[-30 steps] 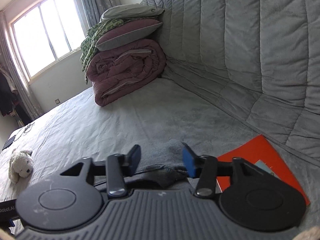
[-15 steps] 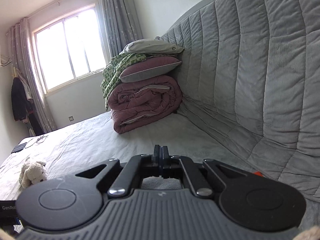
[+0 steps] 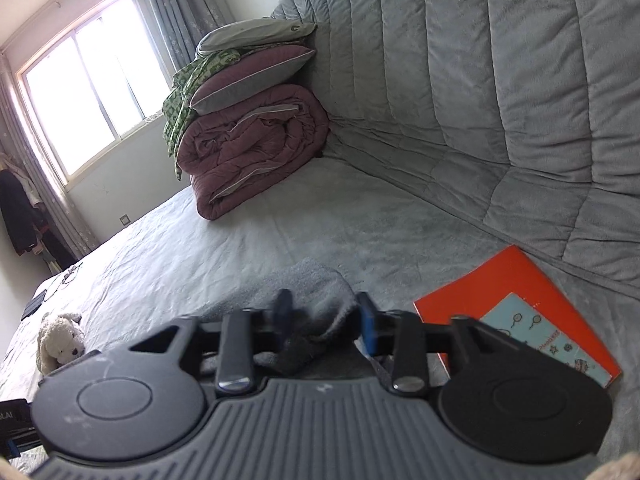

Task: Fold clothes
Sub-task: 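Carry the folded shirt with both grippers toward the stack of clothes, then lower the folded shirt onto the top of the clothes stack with both grippers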

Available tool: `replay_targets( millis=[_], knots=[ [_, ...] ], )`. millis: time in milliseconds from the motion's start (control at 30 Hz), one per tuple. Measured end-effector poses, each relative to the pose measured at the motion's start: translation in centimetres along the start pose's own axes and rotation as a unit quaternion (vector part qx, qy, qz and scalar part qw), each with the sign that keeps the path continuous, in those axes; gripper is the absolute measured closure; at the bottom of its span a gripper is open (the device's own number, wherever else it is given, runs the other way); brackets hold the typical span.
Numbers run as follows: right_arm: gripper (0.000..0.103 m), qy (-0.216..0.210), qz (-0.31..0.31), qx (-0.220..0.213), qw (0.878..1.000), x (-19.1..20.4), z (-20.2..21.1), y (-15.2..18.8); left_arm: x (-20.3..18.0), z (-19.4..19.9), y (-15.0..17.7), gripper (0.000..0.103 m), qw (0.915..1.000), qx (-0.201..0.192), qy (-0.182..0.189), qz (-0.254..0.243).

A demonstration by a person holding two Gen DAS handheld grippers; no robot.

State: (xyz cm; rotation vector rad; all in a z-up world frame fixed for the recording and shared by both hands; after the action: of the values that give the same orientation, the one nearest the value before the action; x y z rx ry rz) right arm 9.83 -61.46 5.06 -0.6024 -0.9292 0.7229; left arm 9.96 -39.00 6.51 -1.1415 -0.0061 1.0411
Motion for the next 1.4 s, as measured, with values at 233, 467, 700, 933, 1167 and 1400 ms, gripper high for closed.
replay_targets(
  millis=[233,467,700,933,1167,1400],
  knots=[
    [0.098,-0.021,0.049,-0.087,0.995,2.6,5.0,-2.7,-1.1,2.5,-1.1,0.095,0.9990,-0.022,0.037,0.013],
    [0.098,0.004,0.047,-0.065,0.997,-0.7,4.2,0.0,-0.7,1.5,2.9,0.093,0.9994,0.016,0.031,-0.007],
    [0.098,0.028,0.073,-0.044,0.996,-2.3,1.4,4.0,0.4,2.4,3.1,0.080,0.9989,0.006,0.030,-0.035],
    [0.097,0.018,0.059,-0.047,0.997,-2.8,1.4,3.6,-1.2,5.3,-2.0,0.072,0.9901,-0.101,-0.010,-0.097],
    [0.097,0.019,0.058,-0.043,0.997,-2.9,1.3,3.7,-1.5,1.1,-0.9,0.072,0.9895,-0.067,-0.043,-0.121],
    [0.097,0.015,0.055,-0.034,0.998,-3.0,0.8,4.2,0.6,-0.4,3.8,0.074,0.9920,-0.030,-0.047,-0.113]
  ],
)
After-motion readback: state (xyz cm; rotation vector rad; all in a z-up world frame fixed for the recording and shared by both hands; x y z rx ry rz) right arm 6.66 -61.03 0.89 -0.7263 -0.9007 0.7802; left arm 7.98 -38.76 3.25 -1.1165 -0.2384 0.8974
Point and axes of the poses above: each gripper's, at about its wrist camera, not at the fingertips, and z roughly against the way its jaws point, x to its left, y to its underside, the point moved 8 cm from there along -z, roughly the way its jaws point, and after that the axes turned 10 degrees about -z, right-handed, at the moved point
